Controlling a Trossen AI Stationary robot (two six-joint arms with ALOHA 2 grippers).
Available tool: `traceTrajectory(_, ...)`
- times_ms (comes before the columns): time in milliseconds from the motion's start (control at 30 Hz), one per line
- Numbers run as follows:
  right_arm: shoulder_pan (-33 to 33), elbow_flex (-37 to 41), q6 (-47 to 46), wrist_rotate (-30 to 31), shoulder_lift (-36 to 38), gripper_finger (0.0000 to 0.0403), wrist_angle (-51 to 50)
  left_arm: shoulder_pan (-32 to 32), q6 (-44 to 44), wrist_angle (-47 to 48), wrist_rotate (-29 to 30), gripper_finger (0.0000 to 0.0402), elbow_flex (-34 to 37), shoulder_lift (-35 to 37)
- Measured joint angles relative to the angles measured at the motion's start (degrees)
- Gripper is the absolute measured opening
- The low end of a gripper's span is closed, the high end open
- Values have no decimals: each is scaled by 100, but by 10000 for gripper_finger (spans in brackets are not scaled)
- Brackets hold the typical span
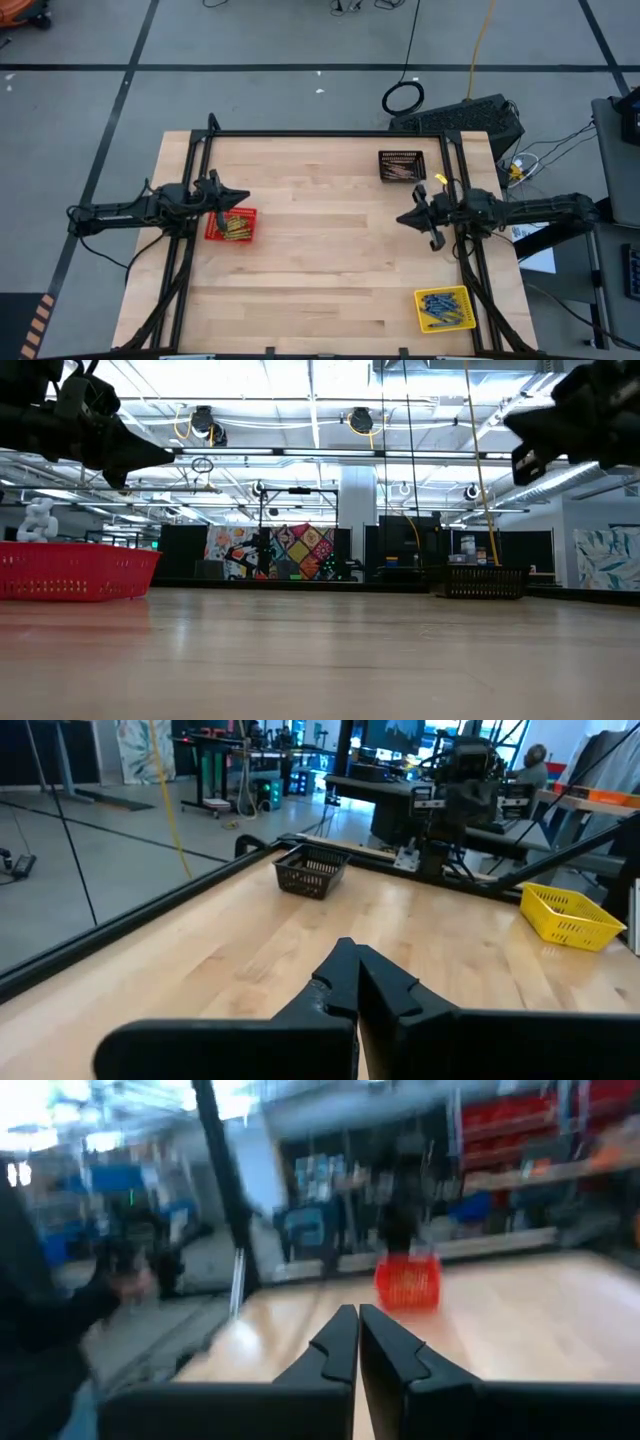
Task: Sort crayons
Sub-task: Return to Home Position
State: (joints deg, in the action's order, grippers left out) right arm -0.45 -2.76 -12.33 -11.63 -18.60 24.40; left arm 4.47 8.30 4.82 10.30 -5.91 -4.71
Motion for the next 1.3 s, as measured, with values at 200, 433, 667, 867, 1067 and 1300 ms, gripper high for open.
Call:
traceTrajectory(200,287,159,86,719,469,0,-430,-2,32,-8,-6,0,-2,-2)
traceTrajectory(433,320,170,148,1216,824,0,-1350,-14,-40,-150,-226,0,84,8)
traceTrajectory(667,320,177,96,1457,847,0,-1436,-239,-8,-827,-419,0,547,273)
traceTrajectory(867,320,181,38,1457,847,0,-1442,-420,-328,-670,-556,0,549,468)
traceTrajectory(1067,320,183,99,1457,827,0,-1478,-424,-468,-574,-1187,0,551,462)
traceTrajectory(1300,320,186,98,1457,827,0,-1483,-424,-433,-603,-1019,0,553,431)
